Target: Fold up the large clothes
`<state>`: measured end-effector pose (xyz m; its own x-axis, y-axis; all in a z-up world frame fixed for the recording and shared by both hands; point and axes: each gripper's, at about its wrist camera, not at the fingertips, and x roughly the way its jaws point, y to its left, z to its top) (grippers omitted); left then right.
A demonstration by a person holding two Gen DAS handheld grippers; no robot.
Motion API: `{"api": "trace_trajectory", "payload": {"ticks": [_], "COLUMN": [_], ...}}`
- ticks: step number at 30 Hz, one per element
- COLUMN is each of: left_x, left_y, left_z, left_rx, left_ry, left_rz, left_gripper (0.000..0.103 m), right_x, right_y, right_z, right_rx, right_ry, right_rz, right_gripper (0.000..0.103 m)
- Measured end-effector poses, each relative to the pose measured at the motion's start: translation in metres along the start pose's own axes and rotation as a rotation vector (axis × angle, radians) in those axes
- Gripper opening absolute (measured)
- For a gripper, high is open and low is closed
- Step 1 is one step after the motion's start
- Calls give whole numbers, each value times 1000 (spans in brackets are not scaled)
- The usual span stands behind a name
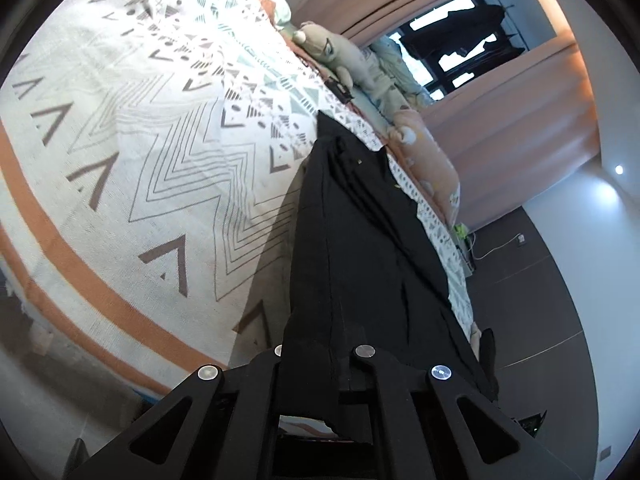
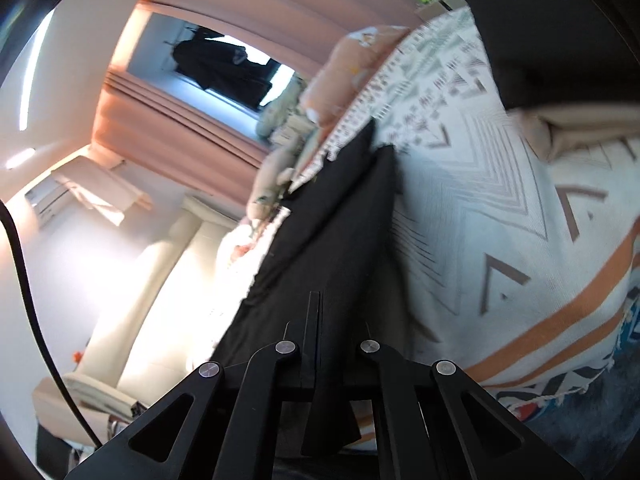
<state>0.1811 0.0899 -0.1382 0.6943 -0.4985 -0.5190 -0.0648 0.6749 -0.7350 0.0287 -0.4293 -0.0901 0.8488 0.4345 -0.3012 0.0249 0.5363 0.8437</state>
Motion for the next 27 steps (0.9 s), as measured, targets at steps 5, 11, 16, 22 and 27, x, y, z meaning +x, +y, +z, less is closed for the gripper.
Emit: {"api": "trace_trajectory", "payload": {"ticks": [5,11,16,22,27], "left_x": [-42,-90,-127,-159,-186], "left_y": [-9,-19,-14,-13,-18], "left_z": [-8,-25,-46,-62,-80], "left_rx": [-3,-4,-4,1,30], "left_ry": [-41,-74,-97,-119,-145], "left_rz": [-32,-28,-31,-53,-43], "left_gripper": [1,1,1,1,2], "right_x": [-26,-64,-88,-112,-130], "right_y": [28,56,72,83,88], "right_z": [-1,-14,-28,-45,-53], "right_rx": [-37,-76,-107,-129,-121], "right_ry": [-11,-16,-12,-16,-27], "right_rz": [39,72,62,84,95], "right_gripper": [5,5,5,5,5]}}
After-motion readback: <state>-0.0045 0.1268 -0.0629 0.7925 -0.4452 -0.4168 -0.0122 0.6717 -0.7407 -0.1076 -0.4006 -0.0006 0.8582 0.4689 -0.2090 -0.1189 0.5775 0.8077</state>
